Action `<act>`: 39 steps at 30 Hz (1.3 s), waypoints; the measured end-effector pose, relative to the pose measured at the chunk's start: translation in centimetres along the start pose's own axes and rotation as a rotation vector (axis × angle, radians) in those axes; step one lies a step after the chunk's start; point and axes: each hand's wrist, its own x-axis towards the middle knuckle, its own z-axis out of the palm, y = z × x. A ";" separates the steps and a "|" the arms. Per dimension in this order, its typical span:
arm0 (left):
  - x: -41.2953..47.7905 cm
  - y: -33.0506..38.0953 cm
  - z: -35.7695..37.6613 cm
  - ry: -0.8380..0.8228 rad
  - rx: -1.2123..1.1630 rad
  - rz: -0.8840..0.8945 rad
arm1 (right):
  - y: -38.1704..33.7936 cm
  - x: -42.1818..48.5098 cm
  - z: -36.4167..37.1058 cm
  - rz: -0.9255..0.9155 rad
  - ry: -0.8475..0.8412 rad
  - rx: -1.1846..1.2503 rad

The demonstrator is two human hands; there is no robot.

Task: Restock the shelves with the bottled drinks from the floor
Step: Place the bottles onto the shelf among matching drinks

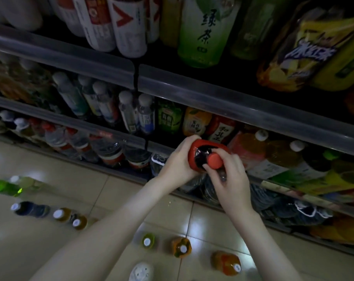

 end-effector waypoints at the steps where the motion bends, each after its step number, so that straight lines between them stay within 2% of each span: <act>1: 0.9 -0.7 0.4 0.010 -0.002 -0.003 | 0.8 0.1 0.8 0.040 0.004 0.023; 4: 3.7 -2.4 1.3 0.024 -0.049 -0.054 | 2.9 0.9 3.0 0.181 -0.029 0.036; 9: 7.6 -3.4 2.6 -0.065 0.002 -0.071 | 5.6 1.8 4.4 0.348 -0.007 -0.001; 14: 10.3 -3.4 4.4 -0.192 0.026 -0.085 | 8.5 1.8 4.4 0.536 0.200 -0.111; 17: 11.1 -4.1 5.5 -0.193 0.019 -0.101 | 10.8 2.3 3.6 0.591 0.263 -0.158; 26: 12.2 -5.0 5.9 -0.189 -0.007 -0.106 | 15.4 5.3 2.2 0.499 0.155 -0.125; 31: 11.0 -5.3 8.1 -0.005 0.069 -0.112 | 14.4 2.9 2.6 0.421 0.281 -0.088; 34: 9.4 -5.4 10.4 0.138 0.163 -0.010 | 13.8 0.4 3.7 0.338 0.375 -0.063; 36: 8.7 -5.3 11.8 0.170 0.238 0.076 | 14.0 -0.7 4.1 0.277 0.443 -0.075; 39: 8.5 -5.1 12.6 0.208 0.265 0.075 | 14.4 -1.8 4.8 0.251 0.493 -0.047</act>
